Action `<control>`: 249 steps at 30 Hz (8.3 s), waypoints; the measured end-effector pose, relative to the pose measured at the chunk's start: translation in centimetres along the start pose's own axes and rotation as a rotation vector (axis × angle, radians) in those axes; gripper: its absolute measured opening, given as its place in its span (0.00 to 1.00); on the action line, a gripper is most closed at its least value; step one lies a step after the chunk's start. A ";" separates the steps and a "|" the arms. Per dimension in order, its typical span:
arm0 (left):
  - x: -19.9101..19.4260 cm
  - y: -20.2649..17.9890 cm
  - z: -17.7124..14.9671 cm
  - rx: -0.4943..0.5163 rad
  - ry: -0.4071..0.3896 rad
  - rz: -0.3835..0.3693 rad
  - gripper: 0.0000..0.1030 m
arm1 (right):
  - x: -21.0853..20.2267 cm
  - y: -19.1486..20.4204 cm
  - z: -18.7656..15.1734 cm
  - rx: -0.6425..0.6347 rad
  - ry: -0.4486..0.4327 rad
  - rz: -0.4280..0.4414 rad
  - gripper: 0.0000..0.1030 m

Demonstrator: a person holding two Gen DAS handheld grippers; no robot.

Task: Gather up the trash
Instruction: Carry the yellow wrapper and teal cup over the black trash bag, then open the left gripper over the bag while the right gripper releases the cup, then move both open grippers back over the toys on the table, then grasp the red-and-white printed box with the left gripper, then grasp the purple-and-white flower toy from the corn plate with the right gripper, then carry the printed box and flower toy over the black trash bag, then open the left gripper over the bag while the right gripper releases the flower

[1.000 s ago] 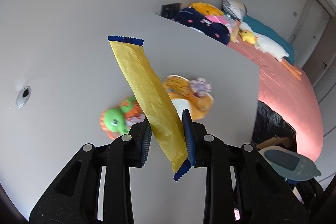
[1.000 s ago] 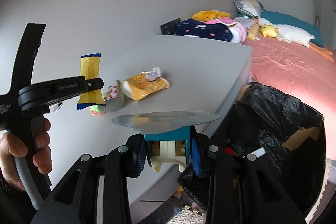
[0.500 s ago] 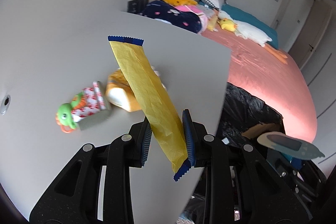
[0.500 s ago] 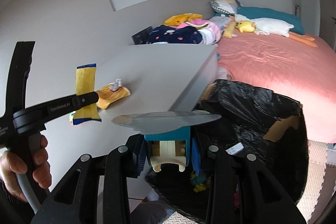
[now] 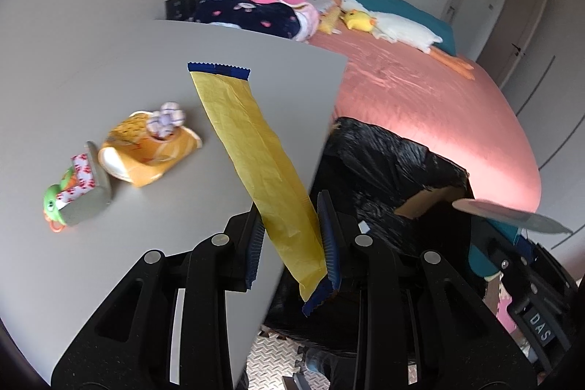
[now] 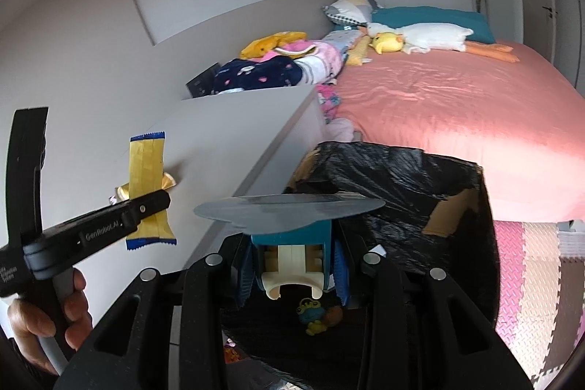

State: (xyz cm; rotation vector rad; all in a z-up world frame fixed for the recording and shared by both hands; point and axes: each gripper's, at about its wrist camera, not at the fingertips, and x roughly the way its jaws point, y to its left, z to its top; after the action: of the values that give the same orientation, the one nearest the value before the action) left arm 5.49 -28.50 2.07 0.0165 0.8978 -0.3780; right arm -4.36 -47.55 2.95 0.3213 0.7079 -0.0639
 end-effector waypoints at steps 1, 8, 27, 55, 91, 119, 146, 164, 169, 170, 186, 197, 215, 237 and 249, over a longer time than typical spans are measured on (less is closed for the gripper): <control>0.1 -0.4 0.0 0.007 0.001 -0.006 0.27 | -0.2 -0.4 0.1 0.006 -0.002 -0.006 0.35; 0.7 -3.3 -0.2 0.072 0.015 -0.043 0.27 | -1.0 -3.3 0.7 0.057 -0.019 -0.052 0.35; 1.7 -9.2 -1.1 0.299 -0.006 -0.078 0.95 | -3.2 -9.2 2.3 0.202 -0.131 -0.275 0.73; -0.4 -0.9 -0.9 0.213 -0.059 0.031 0.95 | 0.2 -1.8 2.4 0.074 -0.079 -0.174 0.73; -2.4 14.5 -1.7 0.103 -0.075 0.232 0.86 | 7.6 12.7 1.8 -0.106 0.014 0.001 0.73; 0.7 18.0 -0.4 0.119 -0.058 0.209 0.46 | 16.5 19.5 3.9 -0.203 0.133 0.089 0.69; -3.6 21.0 0.6 -0.012 -0.149 0.186 0.45 | 19.0 21.7 4.1 -0.246 0.125 0.090 0.09; -6.4 17.8 0.9 0.012 -0.218 0.150 0.45 | 10.5 18.9 4.5 -0.205 0.020 0.139 0.07; -6.7 15.6 0.4 0.025 -0.221 0.132 0.45 | 8.4 17.4 4.2 -0.194 0.006 0.142 0.07; -6.7 15.2 0.4 0.028 -0.221 0.129 0.45 | 8.2 17.2 4.1 -0.193 0.004 0.141 0.07; -6.4 8.1 -0.6 0.089 -0.216 0.071 0.45 | 3.9 10.8 3.2 -0.140 -0.035 0.098 0.07; -5.6 3.5 -1.2 0.147 -0.197 0.032 0.45 | 1.9 7.1 2.8 -0.102 -0.056 0.074 0.07; -3.6 -3.3 -0.9 0.244 -0.154 -0.044 0.45 | -1.3 0.5 3.2 -0.023 -0.096 -0.003 0.07; -0.5 -8.5 -0.5 0.316 -0.110 -0.078 0.94 | -4.1 -8.2 3.8 0.190 -0.199 -0.257 0.77; -0.9 -7.3 -0.3 0.299 -0.123 -0.069 0.94 | -3.0 -6.9 4.0 0.166 -0.181 -0.242 0.77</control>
State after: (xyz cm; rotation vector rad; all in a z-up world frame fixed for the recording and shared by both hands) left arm 2.39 -34.94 3.61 0.2355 0.7158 -0.5690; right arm -5.26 -55.47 5.90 0.3824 0.5597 -0.3791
